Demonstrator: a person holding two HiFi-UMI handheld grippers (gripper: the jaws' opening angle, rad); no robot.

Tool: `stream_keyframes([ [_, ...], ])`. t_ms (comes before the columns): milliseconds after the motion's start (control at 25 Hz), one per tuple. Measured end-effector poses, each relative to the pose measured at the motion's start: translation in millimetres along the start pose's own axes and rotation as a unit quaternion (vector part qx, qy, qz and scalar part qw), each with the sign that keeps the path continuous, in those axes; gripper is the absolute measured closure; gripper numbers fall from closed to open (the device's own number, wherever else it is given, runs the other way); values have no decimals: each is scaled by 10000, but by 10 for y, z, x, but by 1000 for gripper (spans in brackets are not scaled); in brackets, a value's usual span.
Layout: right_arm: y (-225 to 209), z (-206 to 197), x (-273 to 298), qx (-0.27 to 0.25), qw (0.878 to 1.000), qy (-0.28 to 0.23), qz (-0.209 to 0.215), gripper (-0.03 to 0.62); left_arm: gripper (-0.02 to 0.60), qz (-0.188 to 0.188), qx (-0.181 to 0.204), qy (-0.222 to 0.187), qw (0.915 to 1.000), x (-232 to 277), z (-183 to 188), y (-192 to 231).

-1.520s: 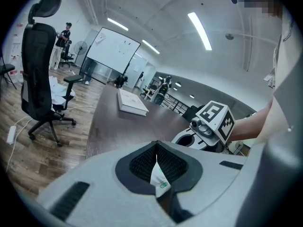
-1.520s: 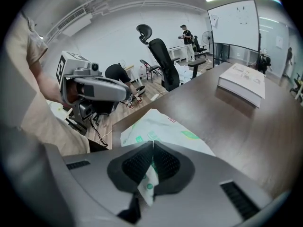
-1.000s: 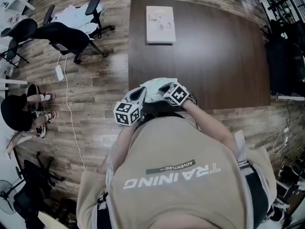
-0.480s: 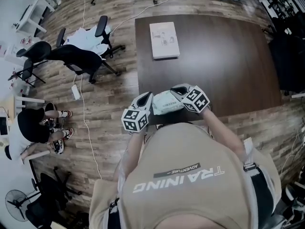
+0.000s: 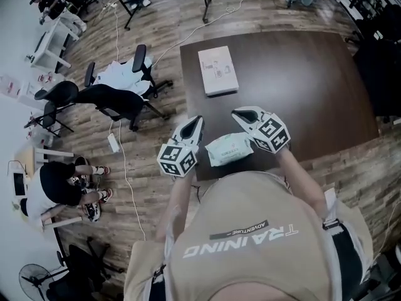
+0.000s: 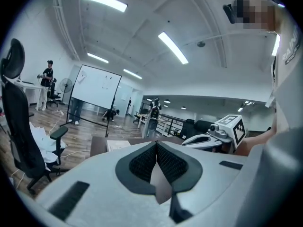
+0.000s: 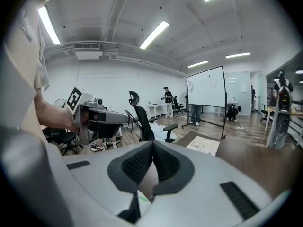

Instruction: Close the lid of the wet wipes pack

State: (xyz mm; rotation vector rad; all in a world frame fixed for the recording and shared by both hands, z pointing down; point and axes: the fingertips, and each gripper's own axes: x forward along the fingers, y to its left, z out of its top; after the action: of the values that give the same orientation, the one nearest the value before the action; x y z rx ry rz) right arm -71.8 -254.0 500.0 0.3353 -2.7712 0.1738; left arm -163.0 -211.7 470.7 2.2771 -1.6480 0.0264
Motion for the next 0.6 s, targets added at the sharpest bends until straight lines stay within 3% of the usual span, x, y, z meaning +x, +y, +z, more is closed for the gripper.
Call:
stream_keyframes([
  [600,-357,842,-254,-475,9945,-812,-464,580,572,-149,991,-639,9929,232,1000,9],
])
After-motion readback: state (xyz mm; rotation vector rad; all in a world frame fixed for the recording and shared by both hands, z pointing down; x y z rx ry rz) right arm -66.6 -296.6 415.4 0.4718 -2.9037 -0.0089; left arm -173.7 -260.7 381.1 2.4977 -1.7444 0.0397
